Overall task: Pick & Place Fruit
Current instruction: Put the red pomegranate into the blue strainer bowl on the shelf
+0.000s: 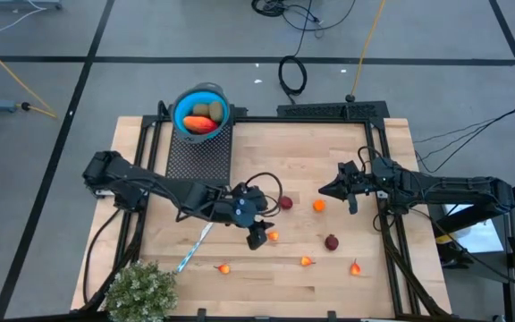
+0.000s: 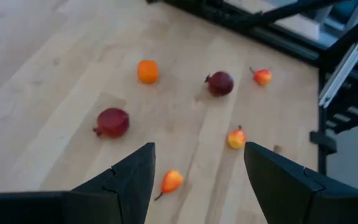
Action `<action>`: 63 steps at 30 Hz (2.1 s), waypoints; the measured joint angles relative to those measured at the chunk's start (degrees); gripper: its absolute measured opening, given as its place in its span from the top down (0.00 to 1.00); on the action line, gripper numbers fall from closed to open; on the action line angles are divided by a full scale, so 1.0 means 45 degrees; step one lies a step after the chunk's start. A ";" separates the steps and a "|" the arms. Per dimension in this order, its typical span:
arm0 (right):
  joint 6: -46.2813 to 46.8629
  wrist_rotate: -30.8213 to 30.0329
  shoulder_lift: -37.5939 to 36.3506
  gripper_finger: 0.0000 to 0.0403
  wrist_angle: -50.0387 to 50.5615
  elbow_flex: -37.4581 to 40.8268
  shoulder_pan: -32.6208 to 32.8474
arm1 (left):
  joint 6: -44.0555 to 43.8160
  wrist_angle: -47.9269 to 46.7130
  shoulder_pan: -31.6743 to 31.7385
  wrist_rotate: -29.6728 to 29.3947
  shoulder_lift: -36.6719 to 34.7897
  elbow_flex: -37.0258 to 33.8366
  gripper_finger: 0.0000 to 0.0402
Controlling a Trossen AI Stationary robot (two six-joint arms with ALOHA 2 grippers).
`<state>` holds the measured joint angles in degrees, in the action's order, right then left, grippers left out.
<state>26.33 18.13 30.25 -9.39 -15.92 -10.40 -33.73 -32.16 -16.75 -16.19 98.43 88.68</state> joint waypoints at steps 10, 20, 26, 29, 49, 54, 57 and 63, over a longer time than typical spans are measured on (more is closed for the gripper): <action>-0.0001 0.0002 -0.0003 1.00 0.0000 0.0000 0.0000 | 0.0391 0.0395 0.0064 -0.0072 -0.0004 0.0000 0.39; 0.0000 0.0000 0.0000 1.00 0.0010 0.0000 -0.0003 | 0.0479 0.0170 0.0305 -0.0062 -0.0004 0.0000 0.39; 0.0000 0.0000 0.0002 1.00 0.0010 0.0000 0.0000 | 0.0469 -0.0261 0.0386 -0.0052 -0.0004 0.0000 0.39; -0.0001 0.0000 0.0000 1.00 0.0010 0.0000 -0.0002 | 0.0423 -0.0276 0.0384 -0.0052 -0.0004 0.0000 0.39; 0.0000 0.0004 -0.0003 1.00 0.0039 0.0000 -0.0004 | 0.1982 0.1546 0.1341 0.1773 0.0597 0.0010 0.39; 0.0000 0.0002 0.0020 1.00 0.0167 -0.0005 -0.0002 | 0.3441 0.0739 0.1365 0.1847 0.1483 0.0005 0.39; -0.0001 -0.0009 0.0061 1.00 0.0226 -0.0008 -0.0004 | 0.4386 0.0865 0.1396 0.1833 0.1993 0.0005 0.39; -0.0005 -0.0010 0.0182 1.00 0.0175 -0.0010 -0.0004 | 0.6123 0.1280 0.1814 0.1798 0.2884 0.0005 0.39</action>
<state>26.30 18.09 31.07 -8.60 -15.97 -10.41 -6.17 -26.40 -8.59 -8.10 111.41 88.71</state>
